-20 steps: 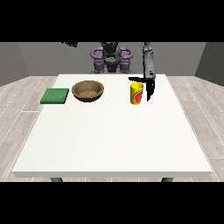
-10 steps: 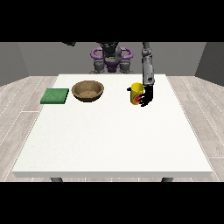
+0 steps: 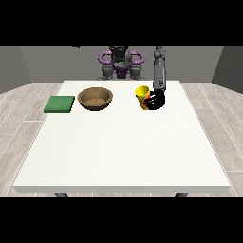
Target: Pick the cup and pour the ball into the bowl, then pick the bowl and place it on the pad
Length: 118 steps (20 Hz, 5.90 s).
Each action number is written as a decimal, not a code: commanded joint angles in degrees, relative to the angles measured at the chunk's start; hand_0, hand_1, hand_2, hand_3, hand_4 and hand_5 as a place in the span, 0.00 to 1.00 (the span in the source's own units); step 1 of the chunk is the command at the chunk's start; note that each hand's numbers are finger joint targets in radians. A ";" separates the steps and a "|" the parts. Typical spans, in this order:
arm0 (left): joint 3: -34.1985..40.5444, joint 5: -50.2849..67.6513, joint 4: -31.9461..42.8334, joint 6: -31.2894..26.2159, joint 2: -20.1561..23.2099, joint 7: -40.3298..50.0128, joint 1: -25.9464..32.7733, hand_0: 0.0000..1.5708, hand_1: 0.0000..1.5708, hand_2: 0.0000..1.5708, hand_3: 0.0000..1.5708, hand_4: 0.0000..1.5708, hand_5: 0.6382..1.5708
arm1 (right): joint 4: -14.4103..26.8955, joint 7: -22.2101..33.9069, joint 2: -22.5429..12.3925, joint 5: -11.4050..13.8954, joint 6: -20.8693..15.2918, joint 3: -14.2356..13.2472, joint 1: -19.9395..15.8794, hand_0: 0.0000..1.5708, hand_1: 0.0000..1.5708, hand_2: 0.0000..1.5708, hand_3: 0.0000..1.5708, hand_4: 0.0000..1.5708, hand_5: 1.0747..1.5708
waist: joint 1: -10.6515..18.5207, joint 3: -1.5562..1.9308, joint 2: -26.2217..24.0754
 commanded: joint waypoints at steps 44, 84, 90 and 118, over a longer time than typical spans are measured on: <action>-59.70 -84.68 22.10 20.39 -16.54 77.77 -31.29 0.96 0.96 1.00 1.00 0.67 0.93 | 30.14 -11.23 3.69 4.26 5.33 0.41 1.03 0.00 0.00 0.00 0.00 0.24 0.99 | 4.95 -0.04 -18.13; 5.47 17.51 -15.22 -16.50 -0.46 14.49 -6.97 0.00 0.00 0.00 0.00 0.00 0.98 | 8.58 -8.11 6.77 9.20 -3.04 2.84 5.86 0.00 0.00 0.00 0.00 0.31 0.99 | 15.65 -0.27 1.13; 6.28 19.18 -14.53 -23.94 9.66 21.99 -8.98 0.00 0.00 0.00 0.00 0.00 0.96 | 20.40 -15.96 8.43 8.86 -0.70 0.95 7.22 0.00 0.00 0.00 0.00 0.30 1.00 | 17.19 -0.07 2.10; 6.40 24.32 -25.12 -25.90 27.66 48.02 -27.66 0.00 0.00 0.00 0.00 0.00 0.96 | 77.19 -40.69 5.95 5.33 5.92 -10.07 -12.65 0.00 0.00 0.00 0.00 0.26 1.00 | 20.39 0.02 6.20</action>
